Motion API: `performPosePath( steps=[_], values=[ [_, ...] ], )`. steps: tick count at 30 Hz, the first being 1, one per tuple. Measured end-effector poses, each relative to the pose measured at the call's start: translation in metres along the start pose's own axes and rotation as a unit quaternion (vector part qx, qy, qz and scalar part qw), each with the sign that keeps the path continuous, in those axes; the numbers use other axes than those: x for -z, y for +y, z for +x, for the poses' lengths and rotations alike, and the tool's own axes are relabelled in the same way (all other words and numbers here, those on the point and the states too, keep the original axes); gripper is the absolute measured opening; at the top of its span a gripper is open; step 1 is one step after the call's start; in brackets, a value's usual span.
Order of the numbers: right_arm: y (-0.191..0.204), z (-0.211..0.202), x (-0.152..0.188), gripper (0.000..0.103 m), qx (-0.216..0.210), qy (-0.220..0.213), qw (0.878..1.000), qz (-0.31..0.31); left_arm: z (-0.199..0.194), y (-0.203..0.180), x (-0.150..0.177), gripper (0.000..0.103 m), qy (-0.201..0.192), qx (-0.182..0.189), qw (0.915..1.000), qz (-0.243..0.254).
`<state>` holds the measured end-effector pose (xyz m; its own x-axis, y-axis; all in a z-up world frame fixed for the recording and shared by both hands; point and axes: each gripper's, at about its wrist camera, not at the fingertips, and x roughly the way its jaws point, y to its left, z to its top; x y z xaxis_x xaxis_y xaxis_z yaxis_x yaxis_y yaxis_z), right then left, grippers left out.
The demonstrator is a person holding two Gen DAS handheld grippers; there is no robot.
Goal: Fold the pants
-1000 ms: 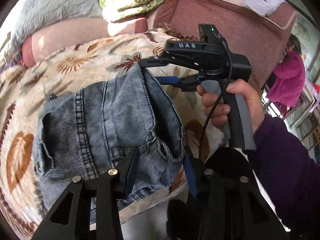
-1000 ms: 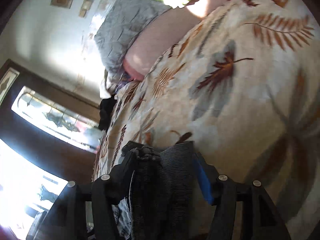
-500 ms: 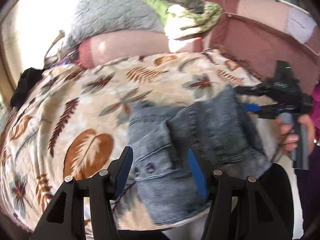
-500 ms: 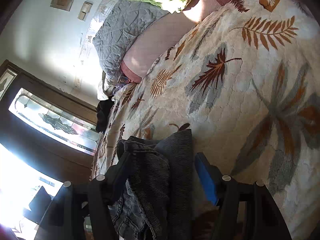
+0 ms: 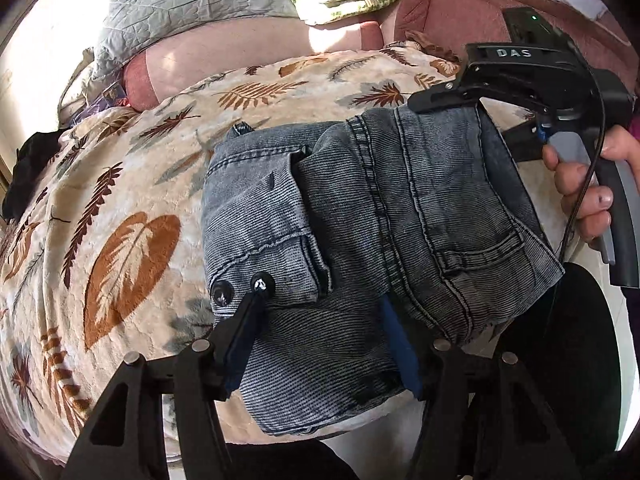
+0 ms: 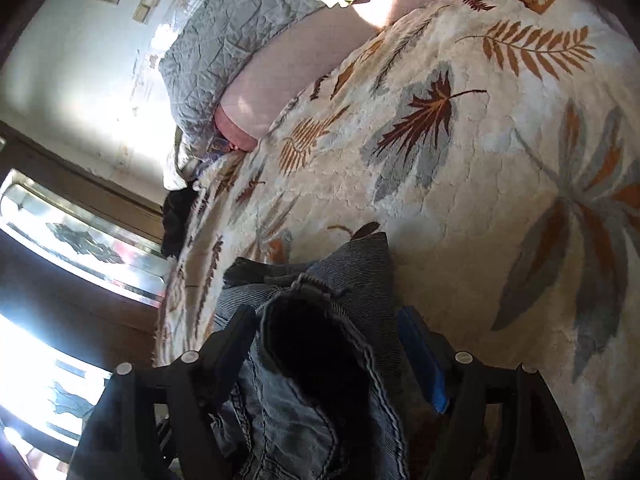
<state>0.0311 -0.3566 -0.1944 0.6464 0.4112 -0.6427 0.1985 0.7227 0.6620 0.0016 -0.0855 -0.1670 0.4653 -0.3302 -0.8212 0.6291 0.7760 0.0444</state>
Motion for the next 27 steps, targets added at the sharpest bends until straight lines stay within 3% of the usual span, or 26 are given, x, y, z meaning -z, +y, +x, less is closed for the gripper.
performPosePath(
  steps=[1, 2, 3, 4, 6, 8, 11, 13, 15, 18, 20, 21, 24, 27],
  values=[
    [0.006, 0.005, 0.000, 0.047, 0.012, 0.008, 1.000, -0.014, -0.001, 0.001, 0.000, 0.063, -0.002, 0.005, 1.0000, -0.002],
    [0.012, 0.008, 0.000, 0.029, 0.018, 0.017, 0.999, -0.028, -0.004, 0.003, -0.002, 0.063, -0.001, 0.012, 0.9999, -0.006],
    [0.018, 0.008, -0.002, 0.026, 0.031, 0.016, 0.999, -0.040, -0.007, 0.005, -0.004, 0.063, -0.003, 0.021, 0.9997, -0.010],
    [0.025, 0.007, -0.004, 0.013, 0.044, 0.013, 0.997, -0.055, -0.011, 0.008, -0.006, 0.063, -0.007, 0.030, 0.9994, -0.016],
    [0.041, 0.002, -0.010, 0.009, 0.050, 0.007, 0.995, -0.086, -0.020, 0.012, -0.012, 0.063, -0.023, 0.030, 0.9990, -0.022],
    [0.056, -0.007, -0.017, 0.007, 0.029, -0.013, 0.994, -0.105, -0.031, 0.015, -0.020, 0.063, -0.048, 0.027, 0.9981, -0.028],
    [0.070, -0.029, -0.032, 0.007, -0.052, -0.072, 0.989, -0.120, -0.046, 0.020, -0.033, 0.063, -0.089, 0.023, 0.9947, -0.047],
    [0.072, -0.033, -0.041, 0.007, -0.069, -0.097, 0.986, -0.120, -0.043, 0.018, -0.040, 0.067, -0.091, 0.020, 0.9944, -0.050],
    [0.059, -0.017, -0.049, 0.007, -0.035, -0.094, 0.989, -0.110, -0.028, 0.013, -0.044, 0.068, -0.073, 0.016, 0.9962, -0.045],
    [0.014, 0.027, -0.054, 0.013, 0.041, -0.034, 0.996, -0.066, 0.001, 0.006, -0.041, 0.068, -0.023, 0.004, 0.9989, -0.041],
    [-0.009, 0.038, -0.048, 0.044, 0.084, -0.019, 0.995, -0.041, 0.008, 0.005, -0.038, 0.068, -0.009, -0.004, 0.9991, -0.042],
    [-0.016, 0.033, -0.046, 0.061, 0.095, -0.032, 0.994, -0.032, 0.006, 0.005, -0.038, 0.068, -0.011, -0.002, 0.9990, -0.042],
    [-0.016, 0.005, -0.041, 0.063, 0.089, -0.069, 0.993, -0.035, -0.006, 0.011, -0.039, 0.068, -0.023, 0.011, 0.9983, -0.051],
    [0.010, -0.023, -0.033, 0.062, 0.084, -0.097, 0.988, -0.086, -0.024, 0.020, -0.044, 0.068, -0.056, -0.001, 0.9965, -0.062]
  ],
)
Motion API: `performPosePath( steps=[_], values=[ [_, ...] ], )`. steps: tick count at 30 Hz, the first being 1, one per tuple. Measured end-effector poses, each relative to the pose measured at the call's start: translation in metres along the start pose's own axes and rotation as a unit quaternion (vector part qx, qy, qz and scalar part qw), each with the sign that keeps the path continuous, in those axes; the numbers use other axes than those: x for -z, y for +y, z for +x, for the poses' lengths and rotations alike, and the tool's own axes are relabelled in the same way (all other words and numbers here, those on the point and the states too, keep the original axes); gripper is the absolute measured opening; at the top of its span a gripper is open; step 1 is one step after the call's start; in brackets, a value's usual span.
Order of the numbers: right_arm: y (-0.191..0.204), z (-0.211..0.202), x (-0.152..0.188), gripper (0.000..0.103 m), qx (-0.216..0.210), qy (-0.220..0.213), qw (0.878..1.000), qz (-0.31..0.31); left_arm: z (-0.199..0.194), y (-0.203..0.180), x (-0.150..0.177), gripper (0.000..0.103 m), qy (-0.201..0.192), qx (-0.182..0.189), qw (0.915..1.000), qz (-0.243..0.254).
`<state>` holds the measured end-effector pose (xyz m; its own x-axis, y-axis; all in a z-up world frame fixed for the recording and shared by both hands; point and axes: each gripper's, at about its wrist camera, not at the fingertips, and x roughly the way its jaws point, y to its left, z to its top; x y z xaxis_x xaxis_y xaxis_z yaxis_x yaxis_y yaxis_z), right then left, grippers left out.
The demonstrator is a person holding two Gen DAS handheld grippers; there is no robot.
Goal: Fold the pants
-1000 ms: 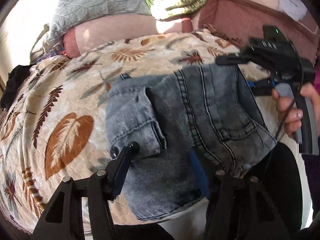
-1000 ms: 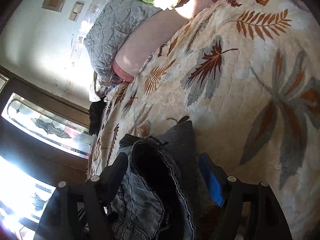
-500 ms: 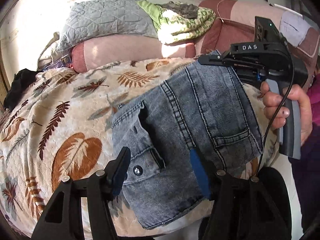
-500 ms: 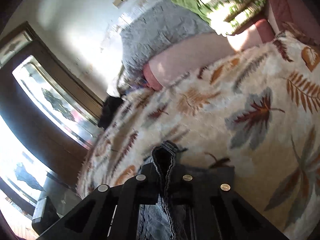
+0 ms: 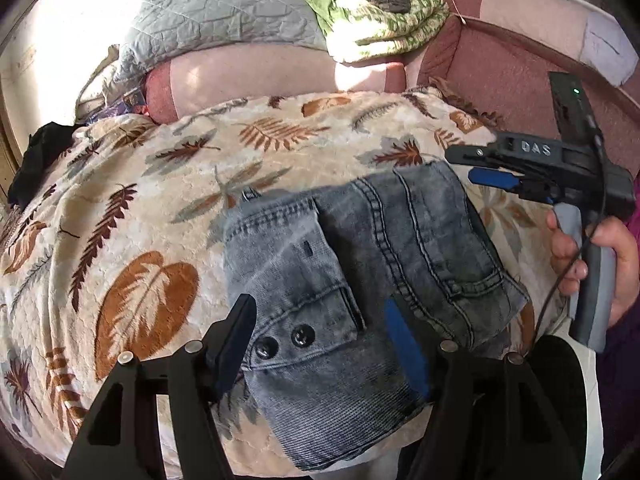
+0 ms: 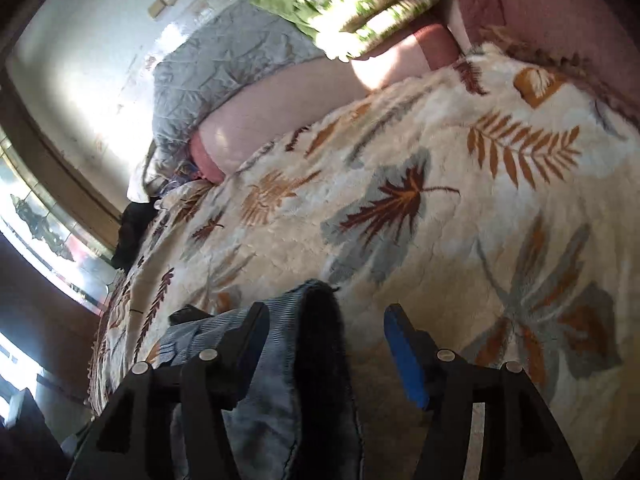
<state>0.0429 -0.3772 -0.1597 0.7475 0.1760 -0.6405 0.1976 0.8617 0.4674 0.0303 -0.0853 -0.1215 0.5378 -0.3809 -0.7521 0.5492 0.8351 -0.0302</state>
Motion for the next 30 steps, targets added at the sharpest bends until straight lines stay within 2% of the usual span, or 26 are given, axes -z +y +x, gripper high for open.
performPosePath(
  steps=[1, 2, 4, 7, 9, 11, 12, 13, 15, 18, 21, 25, 30],
  values=[
    [0.012, -0.008, 0.001, 0.056, -0.011, -0.005, 1.000, -0.021, -0.005, 0.001, -0.002, 0.068, -0.010, -0.009, 0.9999, -0.004],
    [0.026, -0.015, 0.004, 0.044, -0.020, -0.008, 0.999, -0.046, -0.007, 0.004, -0.006, 0.068, -0.020, -0.020, 0.9995, -0.008],
    [0.053, -0.020, 0.014, 0.034, -0.029, -0.003, 0.996, -0.086, -0.008, 0.009, -0.010, 0.068, -0.027, -0.043, 0.9986, -0.017],
    [0.079, -0.007, 0.036, 0.028, -0.041, 0.037, 0.992, -0.113, 0.004, 0.014, -0.012, 0.068, 0.001, -0.063, 0.9975, -0.031],
    [0.084, 0.008, 0.055, 0.028, -0.015, 0.063, 0.989, -0.132, 0.018, 0.017, -0.006, 0.068, 0.037, -0.084, 0.9953, -0.030],
    [0.080, 0.016, 0.073, 0.028, 0.008, 0.088, 0.988, -0.130, 0.033, 0.020, 0.005, 0.068, 0.075, -0.088, 0.9930, -0.027],
    [0.074, 0.019, 0.082, 0.029, 0.017, 0.097, 0.987, -0.125, 0.038, 0.021, 0.012, 0.072, 0.085, -0.090, 0.9919, -0.030],
    [0.068, 0.019, 0.091, 0.029, 0.027, 0.100, 0.987, -0.125, 0.040, 0.025, 0.018, 0.074, 0.087, -0.091, 0.9912, -0.042],
    [0.059, 0.012, 0.107, 0.029, 0.036, 0.091, 0.987, -0.128, 0.039, 0.031, 0.025, 0.087, 0.077, -0.097, 0.9902, -0.064],
    [0.050, -0.003, 0.122, 0.029, 0.044, 0.074, 0.988, -0.130, 0.041, 0.033, 0.033, 0.096, 0.076, -0.106, 0.9894, -0.064],
    [0.050, -0.009, 0.132, 0.029, 0.054, 0.061, 0.986, -0.148, 0.042, 0.031, 0.040, 0.097, 0.089, -0.108, 0.9880, -0.065],
    [0.056, -0.013, 0.142, 0.029, 0.081, 0.044, 0.984, -0.155, 0.031, 0.024, 0.044, 0.097, 0.073, -0.125, 0.9882, -0.049],
    [0.066, -0.027, 0.135, 0.030, 0.089, 0.061, 0.981, -0.162, 0.003, 0.018, 0.041, 0.096, 0.050, -0.147, 0.9875, -0.026]
  ],
)
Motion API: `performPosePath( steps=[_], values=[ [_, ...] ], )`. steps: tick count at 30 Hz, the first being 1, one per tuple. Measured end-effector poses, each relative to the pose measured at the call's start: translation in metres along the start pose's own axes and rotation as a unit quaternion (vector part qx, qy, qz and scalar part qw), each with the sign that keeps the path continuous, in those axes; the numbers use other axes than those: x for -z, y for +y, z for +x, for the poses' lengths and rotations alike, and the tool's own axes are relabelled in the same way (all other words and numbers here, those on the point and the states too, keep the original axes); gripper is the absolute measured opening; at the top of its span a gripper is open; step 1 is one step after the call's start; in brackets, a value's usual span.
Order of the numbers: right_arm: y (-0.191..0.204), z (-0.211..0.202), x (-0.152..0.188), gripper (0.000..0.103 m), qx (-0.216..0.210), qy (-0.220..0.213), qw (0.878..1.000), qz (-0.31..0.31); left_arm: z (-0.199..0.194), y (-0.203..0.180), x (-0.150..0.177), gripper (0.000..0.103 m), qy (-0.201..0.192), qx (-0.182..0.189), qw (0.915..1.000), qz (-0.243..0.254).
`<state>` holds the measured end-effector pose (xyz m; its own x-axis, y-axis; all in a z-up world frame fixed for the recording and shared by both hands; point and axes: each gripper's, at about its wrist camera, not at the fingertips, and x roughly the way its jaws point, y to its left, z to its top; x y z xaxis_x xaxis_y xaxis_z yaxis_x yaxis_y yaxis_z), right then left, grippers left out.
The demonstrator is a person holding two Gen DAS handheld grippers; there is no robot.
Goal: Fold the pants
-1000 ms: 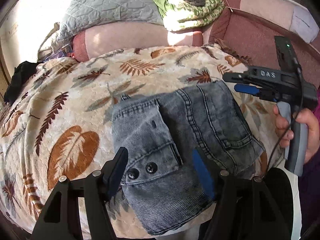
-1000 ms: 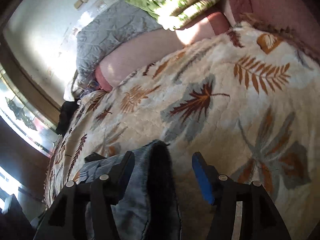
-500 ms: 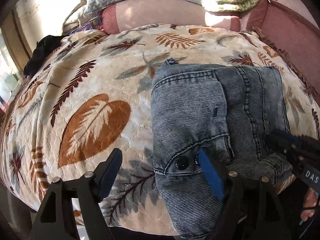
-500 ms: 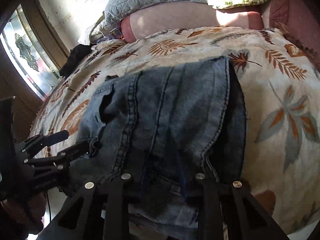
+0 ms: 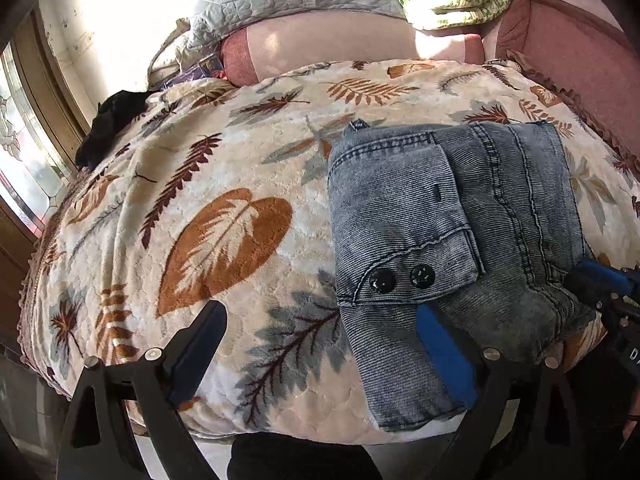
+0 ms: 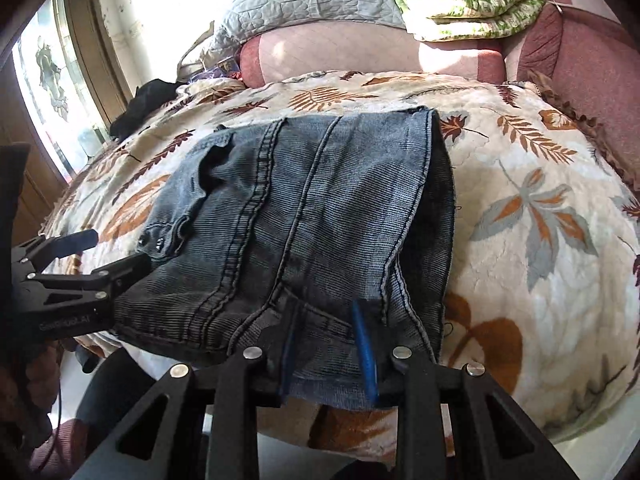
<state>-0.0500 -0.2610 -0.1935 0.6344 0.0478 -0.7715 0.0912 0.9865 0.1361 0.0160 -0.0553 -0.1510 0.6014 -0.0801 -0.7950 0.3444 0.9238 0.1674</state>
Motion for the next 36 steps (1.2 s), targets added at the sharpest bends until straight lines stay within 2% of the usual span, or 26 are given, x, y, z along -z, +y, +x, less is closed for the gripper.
performPosePath(
  steps=[2, 6, 10, 12, 13, 14, 23, 36],
  values=[
    [-0.003, -0.013, -0.006, 0.030, -0.009, -0.004, 1.000, 0.013, -0.016, 0.002, -0.001, 0.096, -0.020, -0.006, 0.9998, 0.004],
    [0.009, -0.045, -0.019, 0.030, 0.011, -0.047, 0.999, -0.017, -0.045, 0.009, -0.006, 0.096, -0.062, -0.024, 0.9978, 0.005],
    [0.019, -0.069, -0.030, 0.030, 0.000, -0.074, 0.997, -0.018, -0.068, 0.018, -0.009, 0.096, -0.089, -0.030, 0.9956, -0.001],
    [0.026, -0.079, -0.032, 0.037, 0.002, -0.085, 0.996, -0.028, -0.076, 0.022, -0.008, 0.096, -0.099, -0.033, 0.9945, -0.005],
    [0.030, -0.083, -0.033, 0.046, -0.001, -0.089, 0.996, -0.029, -0.080, 0.024, -0.007, 0.096, -0.102, -0.034, 0.9942, -0.007],
    [0.034, -0.086, -0.034, 0.050, -0.007, -0.094, 0.995, -0.030, -0.082, 0.026, -0.007, 0.096, -0.102, -0.035, 0.9941, -0.010],
    [0.059, -0.096, -0.039, 0.051, -0.029, -0.110, 0.993, -0.045, -0.090, 0.038, -0.004, 0.096, -0.100, -0.042, 0.9936, -0.031],
    [0.041, -0.084, -0.033, 0.051, -0.025, -0.095, 0.995, -0.031, -0.074, 0.033, -0.005, 0.096, -0.067, -0.046, 0.9962, -0.031]
  ],
)
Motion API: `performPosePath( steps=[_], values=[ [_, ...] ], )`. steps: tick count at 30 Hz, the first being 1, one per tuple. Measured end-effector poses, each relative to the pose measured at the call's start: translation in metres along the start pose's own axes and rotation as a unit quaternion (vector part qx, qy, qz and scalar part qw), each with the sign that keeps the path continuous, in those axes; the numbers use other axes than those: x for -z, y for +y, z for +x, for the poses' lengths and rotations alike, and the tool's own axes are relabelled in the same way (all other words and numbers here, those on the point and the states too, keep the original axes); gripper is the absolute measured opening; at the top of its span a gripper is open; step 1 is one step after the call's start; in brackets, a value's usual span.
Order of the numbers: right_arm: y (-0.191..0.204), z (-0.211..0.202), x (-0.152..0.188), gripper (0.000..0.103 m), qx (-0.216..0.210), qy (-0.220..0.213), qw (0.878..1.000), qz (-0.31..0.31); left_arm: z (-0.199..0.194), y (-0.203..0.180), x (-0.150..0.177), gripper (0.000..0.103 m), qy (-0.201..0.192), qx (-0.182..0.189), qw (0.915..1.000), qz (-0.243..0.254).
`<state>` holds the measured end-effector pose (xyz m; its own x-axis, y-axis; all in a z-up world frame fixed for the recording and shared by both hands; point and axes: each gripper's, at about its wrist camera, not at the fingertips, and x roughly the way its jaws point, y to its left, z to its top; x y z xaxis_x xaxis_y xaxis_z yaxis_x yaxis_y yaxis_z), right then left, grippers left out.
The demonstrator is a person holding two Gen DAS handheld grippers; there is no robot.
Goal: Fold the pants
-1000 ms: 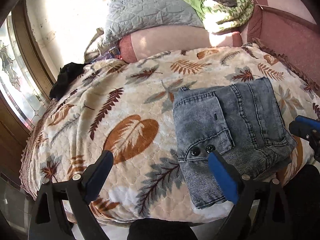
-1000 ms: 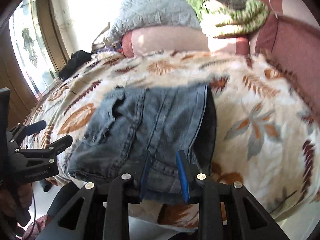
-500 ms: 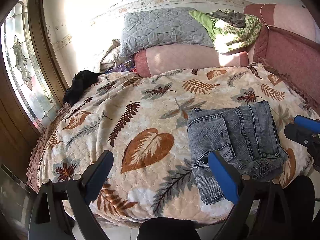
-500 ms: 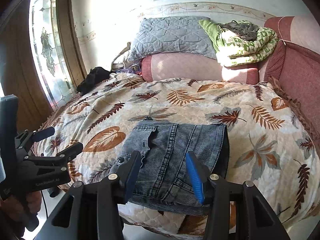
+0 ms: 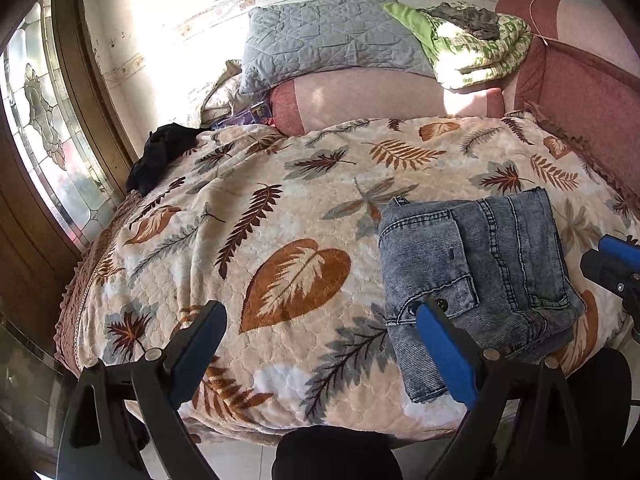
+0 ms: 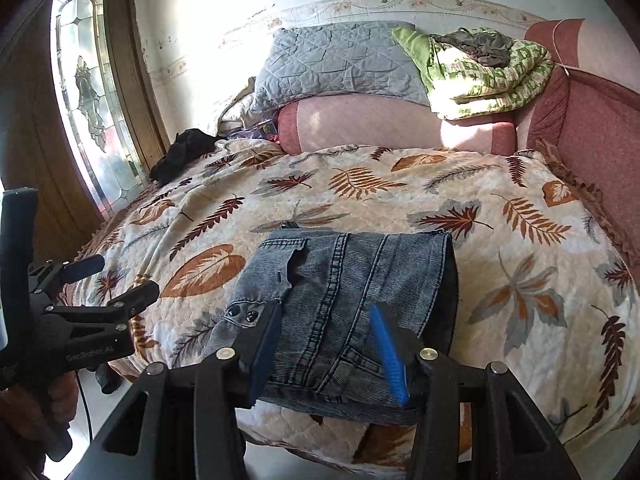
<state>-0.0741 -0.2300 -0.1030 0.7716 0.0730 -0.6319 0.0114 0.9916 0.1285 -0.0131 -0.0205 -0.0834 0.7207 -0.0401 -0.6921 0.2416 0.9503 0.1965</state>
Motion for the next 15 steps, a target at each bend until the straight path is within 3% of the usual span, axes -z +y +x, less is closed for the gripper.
performPosePath(
  steps=[15],
  values=[
    [-0.006, 0.029, 0.003, 0.051, 0.012, 0.036, 0.999, 0.008, 0.032, 0.007, 0.005, 0.096, 0.035, 0.009, 0.9993, -0.013]
  ],
)
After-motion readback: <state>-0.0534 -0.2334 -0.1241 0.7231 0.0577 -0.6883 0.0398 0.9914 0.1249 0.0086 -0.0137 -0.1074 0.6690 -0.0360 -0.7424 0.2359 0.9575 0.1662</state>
